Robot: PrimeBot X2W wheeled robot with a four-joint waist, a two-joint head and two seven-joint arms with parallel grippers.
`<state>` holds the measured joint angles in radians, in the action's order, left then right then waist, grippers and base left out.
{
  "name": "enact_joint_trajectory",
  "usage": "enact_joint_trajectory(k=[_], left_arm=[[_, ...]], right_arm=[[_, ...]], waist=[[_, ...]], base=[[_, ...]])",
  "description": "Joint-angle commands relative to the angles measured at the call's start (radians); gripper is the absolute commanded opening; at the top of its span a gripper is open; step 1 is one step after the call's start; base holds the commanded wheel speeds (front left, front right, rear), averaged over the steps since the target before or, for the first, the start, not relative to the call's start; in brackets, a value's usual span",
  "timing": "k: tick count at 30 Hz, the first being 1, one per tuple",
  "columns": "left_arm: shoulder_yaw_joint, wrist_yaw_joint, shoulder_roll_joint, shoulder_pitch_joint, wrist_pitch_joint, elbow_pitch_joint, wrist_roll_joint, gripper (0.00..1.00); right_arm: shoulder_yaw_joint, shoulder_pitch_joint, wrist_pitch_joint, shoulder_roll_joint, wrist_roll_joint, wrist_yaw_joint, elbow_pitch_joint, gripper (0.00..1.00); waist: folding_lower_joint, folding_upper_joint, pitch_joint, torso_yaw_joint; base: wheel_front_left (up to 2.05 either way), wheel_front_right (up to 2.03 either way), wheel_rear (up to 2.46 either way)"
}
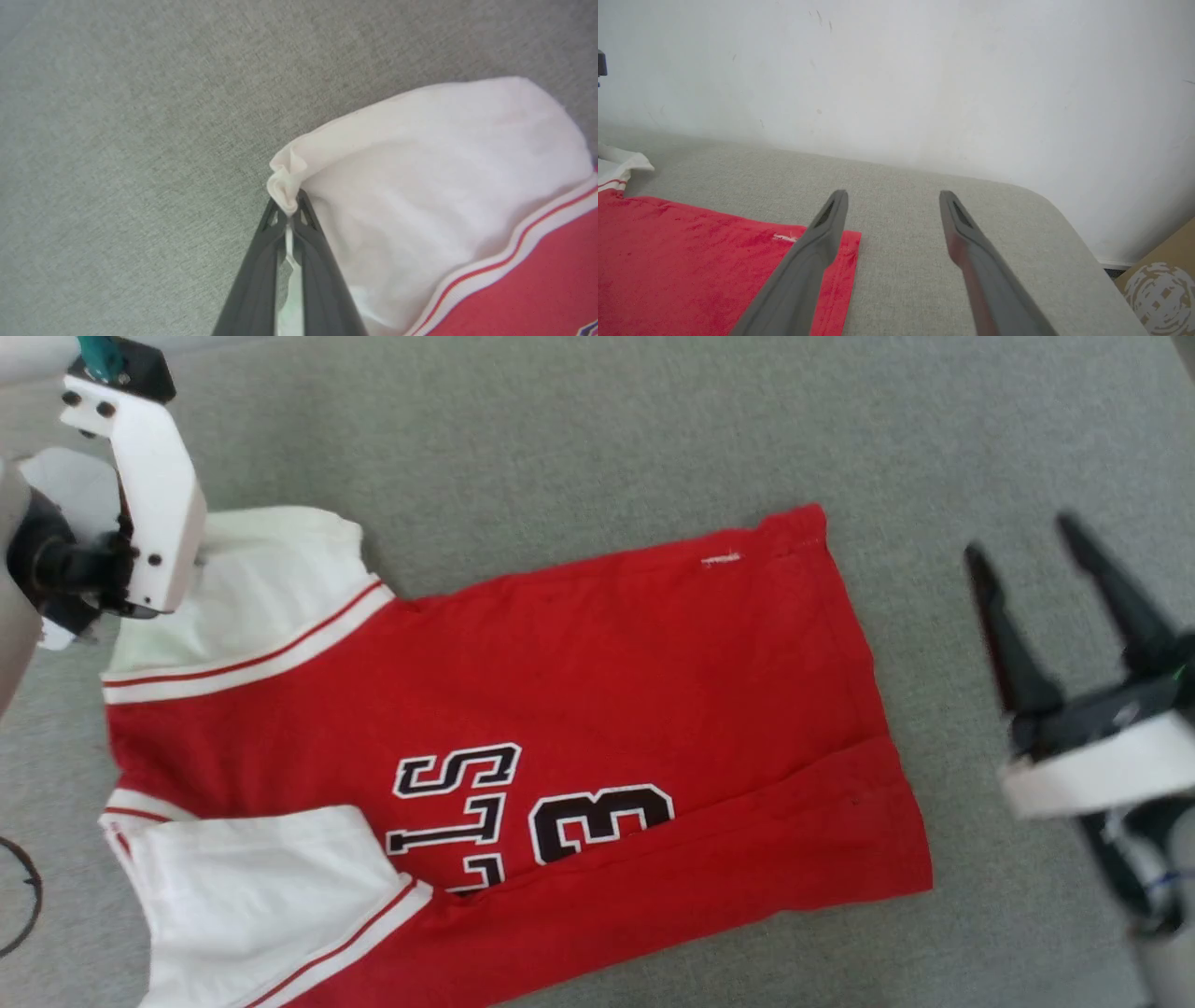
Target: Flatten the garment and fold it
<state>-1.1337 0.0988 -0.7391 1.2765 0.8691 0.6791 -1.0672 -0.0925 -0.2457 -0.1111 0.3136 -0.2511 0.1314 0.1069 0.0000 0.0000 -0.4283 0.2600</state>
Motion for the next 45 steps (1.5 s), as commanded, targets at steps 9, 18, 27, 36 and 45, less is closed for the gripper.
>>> enact_joint_trajectory(k=[9, 18, 27, 36, 45], left_arm=[[-0.011, 0.027, 0.033, -0.032, -0.103, -0.074, -0.008, 0.0], [-0.047, 0.031, 0.057, -0.014, -0.15, -0.165, -0.01, 0.0], [-0.071, 0.032, 0.081, 0.037, -0.179, -0.193, -0.016, 0.0], [-0.096, 0.032, 0.079, 0.065, -0.201, -0.188, -0.027, 0.0], [-0.104, 0.032, 0.07, 0.03, -0.261, -0.16, -0.073, 0.0]], right_arm=[[-0.151, -0.288, 0.421, 0.236, -0.152, -0.001, -0.049, 1.0], [-0.444, -0.566, 0.969, 0.333, -0.428, -0.001, -0.287, 1.0], [-0.507, -0.68, 1.047, 0.238, -0.457, -0.001, -0.568, 1.0], [-0.608, -0.656, 0.966, 0.188, -0.478, -0.001, -0.719, 0.67], [-0.661, -0.69, 0.831, 0.212, -0.551, -0.001, -0.727, 0.0]], waist=[[0.0, 0.0, 0.106, -0.12], [0.0, 0.0, 0.09, -0.186], [0.0, 0.0, 0.028, -0.236], [0.0, 0.0, 0.0, -0.248], [0.0, 0.0, 0.058, -0.222]], base=[[0.0, 0.0, 0.0], [0.0, 0.0, 0.0], [0.0, 0.0, 0.0], [0.0, 0.0, 0.0], [0.0, 0.0, 0.0]])
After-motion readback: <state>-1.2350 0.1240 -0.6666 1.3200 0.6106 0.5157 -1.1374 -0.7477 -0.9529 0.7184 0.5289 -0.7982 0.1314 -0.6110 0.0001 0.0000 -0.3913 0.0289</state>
